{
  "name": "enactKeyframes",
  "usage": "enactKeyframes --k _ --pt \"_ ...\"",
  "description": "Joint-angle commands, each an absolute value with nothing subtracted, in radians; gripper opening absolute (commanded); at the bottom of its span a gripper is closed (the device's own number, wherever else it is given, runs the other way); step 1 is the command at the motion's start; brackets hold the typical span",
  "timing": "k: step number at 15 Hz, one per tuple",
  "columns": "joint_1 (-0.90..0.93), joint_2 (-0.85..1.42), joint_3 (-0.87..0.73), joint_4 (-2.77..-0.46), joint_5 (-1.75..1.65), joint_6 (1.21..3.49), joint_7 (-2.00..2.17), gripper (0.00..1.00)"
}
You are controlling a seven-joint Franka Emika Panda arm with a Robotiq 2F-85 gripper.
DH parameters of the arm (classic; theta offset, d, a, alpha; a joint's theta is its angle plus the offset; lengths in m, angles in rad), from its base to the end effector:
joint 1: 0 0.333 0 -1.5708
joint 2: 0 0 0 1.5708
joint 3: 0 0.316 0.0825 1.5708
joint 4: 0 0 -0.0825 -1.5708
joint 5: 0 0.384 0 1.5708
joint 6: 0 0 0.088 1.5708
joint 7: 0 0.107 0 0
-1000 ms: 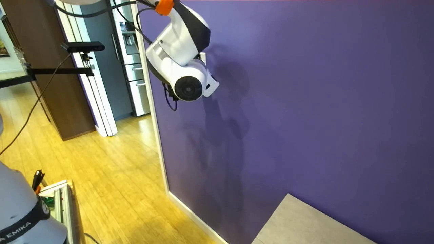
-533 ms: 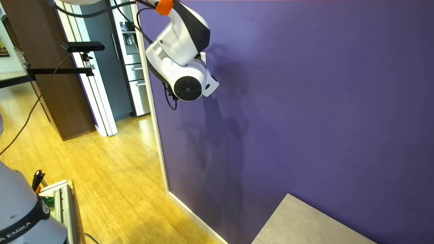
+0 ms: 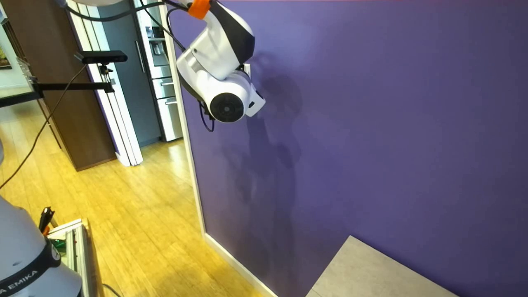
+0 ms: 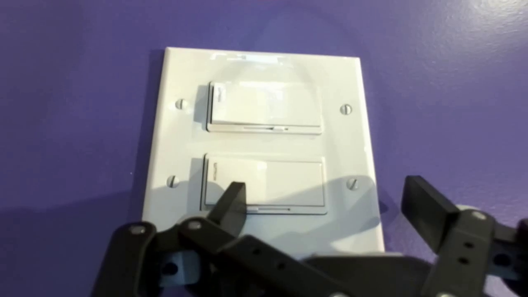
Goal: Press the light switch on the right twice
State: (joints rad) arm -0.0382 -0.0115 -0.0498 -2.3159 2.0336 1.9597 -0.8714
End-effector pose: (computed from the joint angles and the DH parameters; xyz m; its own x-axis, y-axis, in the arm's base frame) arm 0.5327 0.0119 0.3942 0.7755 -0.6307 0.0285 0.0558 0.0235 -0.9982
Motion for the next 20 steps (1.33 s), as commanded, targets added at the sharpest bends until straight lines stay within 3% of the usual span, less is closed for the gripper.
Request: enactKeyframes --k 1,20 --pt "-0.032 -0.039 -0.037 -2.314 2.038 2.006 -0.85 1.0" --pt "-0.048 -0.08 -0.043 -2.32 1.88 2.011 -0.795 1.0"
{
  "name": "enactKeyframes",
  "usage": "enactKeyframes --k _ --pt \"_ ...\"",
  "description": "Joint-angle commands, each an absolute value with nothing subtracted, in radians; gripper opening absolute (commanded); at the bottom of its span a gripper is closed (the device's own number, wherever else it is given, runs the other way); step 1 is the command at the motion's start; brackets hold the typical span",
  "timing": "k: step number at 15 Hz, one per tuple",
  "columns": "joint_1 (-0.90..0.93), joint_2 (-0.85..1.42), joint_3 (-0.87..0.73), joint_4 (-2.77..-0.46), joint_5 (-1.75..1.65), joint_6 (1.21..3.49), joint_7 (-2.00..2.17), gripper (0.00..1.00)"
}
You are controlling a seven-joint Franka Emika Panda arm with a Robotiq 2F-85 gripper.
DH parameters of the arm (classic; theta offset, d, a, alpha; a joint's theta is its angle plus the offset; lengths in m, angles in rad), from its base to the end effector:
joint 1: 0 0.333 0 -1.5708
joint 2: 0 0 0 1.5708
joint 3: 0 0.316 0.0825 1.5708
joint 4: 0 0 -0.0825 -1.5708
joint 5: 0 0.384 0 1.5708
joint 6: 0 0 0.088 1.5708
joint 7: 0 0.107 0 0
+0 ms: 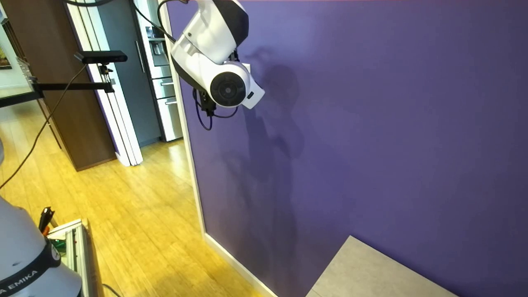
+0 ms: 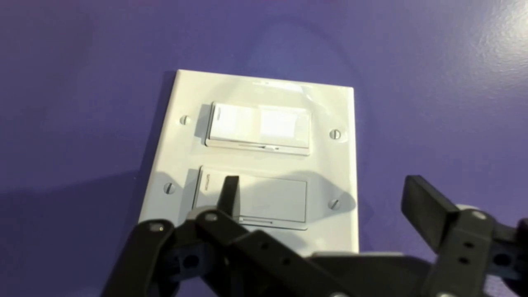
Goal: Press the light switch on the right twice
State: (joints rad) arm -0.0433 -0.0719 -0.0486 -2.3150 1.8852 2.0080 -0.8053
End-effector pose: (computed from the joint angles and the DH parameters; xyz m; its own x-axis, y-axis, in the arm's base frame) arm 0.5237 0.0085 0.4162 0.8120 -0.5791 0.0727 0.0350 -0.0761 -0.9965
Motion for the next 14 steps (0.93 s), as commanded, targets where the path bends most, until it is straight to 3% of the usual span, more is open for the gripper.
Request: enactKeyframes --k 1,14 --pt "-0.047 -0.077 -0.042 -2.32 1.887 2.013 -0.797 1.0" --pt "-0.04 -0.045 -0.036 -2.303 1.954 2.017 -0.843 1.0"
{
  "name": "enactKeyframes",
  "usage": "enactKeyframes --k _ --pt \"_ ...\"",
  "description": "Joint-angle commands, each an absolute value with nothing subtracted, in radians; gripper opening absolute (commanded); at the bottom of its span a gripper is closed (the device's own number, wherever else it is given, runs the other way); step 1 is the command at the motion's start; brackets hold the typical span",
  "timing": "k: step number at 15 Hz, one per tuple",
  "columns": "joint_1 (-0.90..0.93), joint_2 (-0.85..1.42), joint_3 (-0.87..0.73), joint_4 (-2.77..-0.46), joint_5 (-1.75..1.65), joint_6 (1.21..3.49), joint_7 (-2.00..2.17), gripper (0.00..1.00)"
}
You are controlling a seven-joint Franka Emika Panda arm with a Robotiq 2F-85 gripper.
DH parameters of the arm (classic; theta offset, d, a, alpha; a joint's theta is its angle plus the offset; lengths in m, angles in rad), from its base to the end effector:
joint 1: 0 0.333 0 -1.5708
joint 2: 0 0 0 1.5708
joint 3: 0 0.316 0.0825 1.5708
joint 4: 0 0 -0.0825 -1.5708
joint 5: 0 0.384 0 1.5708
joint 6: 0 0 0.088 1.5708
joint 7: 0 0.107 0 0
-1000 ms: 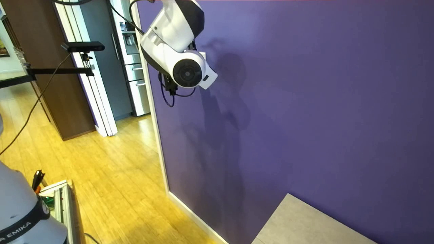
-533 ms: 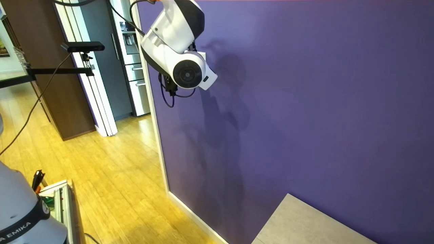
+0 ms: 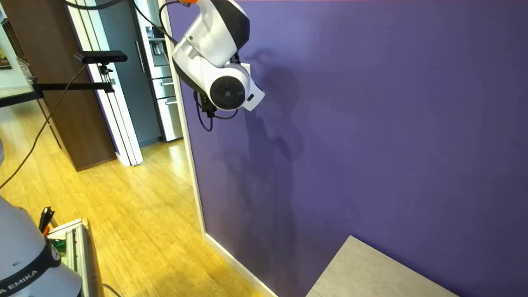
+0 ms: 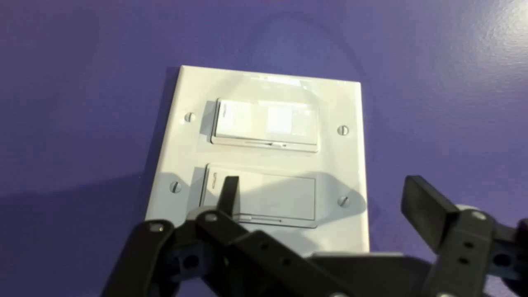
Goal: Press the light switch on the right twice
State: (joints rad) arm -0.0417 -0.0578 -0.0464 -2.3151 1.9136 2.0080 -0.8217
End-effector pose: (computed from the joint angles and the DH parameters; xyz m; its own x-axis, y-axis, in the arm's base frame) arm 0.5257 0.0098 0.4100 0.8041 -0.5909 0.0660 0.0350 -0.0638 -0.9973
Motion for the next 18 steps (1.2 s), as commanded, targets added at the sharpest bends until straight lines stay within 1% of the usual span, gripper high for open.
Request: enactKeyframes --k 1,18 --pt "-0.039 -0.042 -0.036 -2.301 1.96 2.017 -0.847 1.0" --pt "-0.041 -0.031 -0.039 -2.281 1.991 2.019 -0.867 1.0"
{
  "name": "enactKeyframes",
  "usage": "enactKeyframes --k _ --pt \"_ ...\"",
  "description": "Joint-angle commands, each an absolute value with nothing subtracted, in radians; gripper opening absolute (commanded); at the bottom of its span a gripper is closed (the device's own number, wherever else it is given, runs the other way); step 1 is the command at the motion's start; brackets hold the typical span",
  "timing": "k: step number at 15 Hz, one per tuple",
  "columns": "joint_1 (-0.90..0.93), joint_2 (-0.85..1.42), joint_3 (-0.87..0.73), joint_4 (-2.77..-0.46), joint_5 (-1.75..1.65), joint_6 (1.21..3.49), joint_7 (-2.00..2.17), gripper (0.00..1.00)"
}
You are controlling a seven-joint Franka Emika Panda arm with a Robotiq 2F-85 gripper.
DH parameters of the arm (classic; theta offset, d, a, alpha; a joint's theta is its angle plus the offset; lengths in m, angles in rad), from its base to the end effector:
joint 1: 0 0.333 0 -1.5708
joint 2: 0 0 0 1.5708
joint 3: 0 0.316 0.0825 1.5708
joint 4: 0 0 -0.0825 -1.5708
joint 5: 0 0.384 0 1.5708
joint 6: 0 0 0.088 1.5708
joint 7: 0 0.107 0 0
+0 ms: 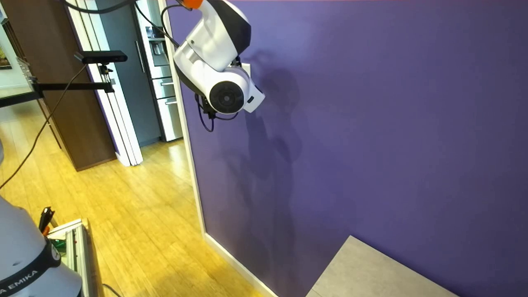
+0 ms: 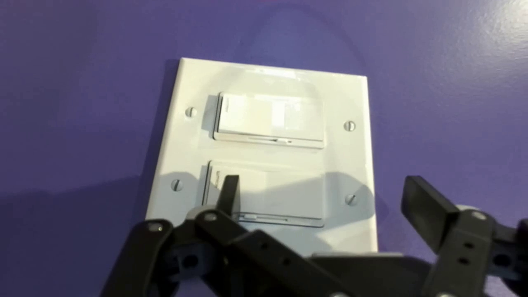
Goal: Press the light switch on the right twice
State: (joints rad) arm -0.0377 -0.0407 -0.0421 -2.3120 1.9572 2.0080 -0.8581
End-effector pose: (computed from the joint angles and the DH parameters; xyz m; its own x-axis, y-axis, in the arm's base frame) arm 0.5291 0.0130 0.4043 0.7916 -0.6067 0.0732 0.0517 -0.0529 -0.9973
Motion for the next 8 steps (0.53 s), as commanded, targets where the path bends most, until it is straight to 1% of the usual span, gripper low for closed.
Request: enactKeyframes --k 1,8 --pt "-0.042 -0.031 -0.039 -2.278 1.993 2.02 -0.867 1.0" --pt "-0.039 -0.034 -0.037 -2.277 1.995 2.02 -0.868 1.0"
